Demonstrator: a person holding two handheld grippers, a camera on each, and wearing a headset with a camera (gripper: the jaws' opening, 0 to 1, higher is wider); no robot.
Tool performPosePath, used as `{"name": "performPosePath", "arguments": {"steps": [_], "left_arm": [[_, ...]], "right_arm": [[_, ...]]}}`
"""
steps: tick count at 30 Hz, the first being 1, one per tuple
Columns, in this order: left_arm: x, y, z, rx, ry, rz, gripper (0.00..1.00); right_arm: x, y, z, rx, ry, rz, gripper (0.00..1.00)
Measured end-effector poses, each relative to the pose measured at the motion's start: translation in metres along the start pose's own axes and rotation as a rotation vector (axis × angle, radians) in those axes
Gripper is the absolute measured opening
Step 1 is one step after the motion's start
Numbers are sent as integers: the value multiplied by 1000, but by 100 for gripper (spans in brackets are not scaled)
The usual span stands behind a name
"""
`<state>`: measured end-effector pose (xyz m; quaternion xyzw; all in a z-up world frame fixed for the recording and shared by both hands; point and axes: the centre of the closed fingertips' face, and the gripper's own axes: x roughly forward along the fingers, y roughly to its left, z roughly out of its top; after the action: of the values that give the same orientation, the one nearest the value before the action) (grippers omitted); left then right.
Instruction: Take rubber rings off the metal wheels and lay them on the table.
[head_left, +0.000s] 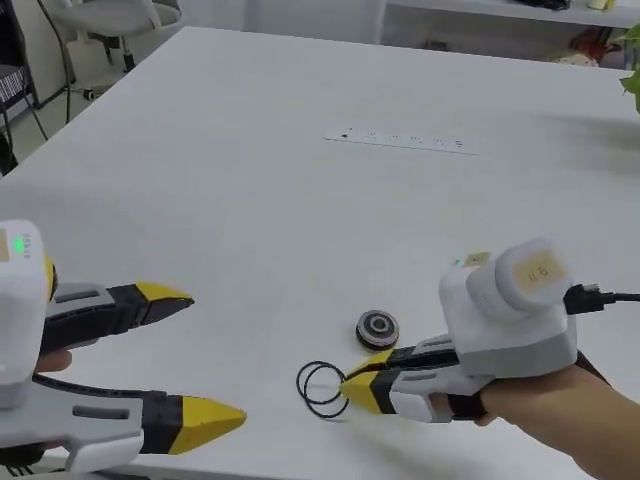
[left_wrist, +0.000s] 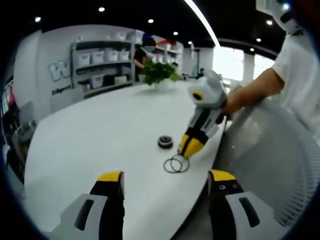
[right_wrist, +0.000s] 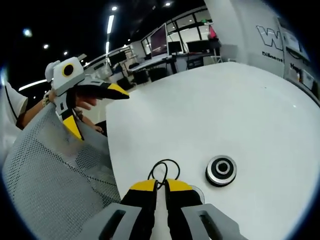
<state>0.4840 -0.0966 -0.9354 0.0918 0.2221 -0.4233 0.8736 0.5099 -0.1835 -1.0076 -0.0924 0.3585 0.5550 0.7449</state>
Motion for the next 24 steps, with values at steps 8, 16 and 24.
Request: {"name": "performPosePath", "arguments": {"steps": [8, 16, 24], "left_arm": [[0, 1, -2, 8, 11, 0, 68], [1, 1, -3, 13, 15, 1, 68], [1, 0, -4, 15, 22, -1, 68]], "right_arm": [[3, 5, -3, -63, 23, 7, 6], [3, 2, 1, -120, 17, -17, 10], [0, -2, 4, -112, 4, -31, 11]]}}
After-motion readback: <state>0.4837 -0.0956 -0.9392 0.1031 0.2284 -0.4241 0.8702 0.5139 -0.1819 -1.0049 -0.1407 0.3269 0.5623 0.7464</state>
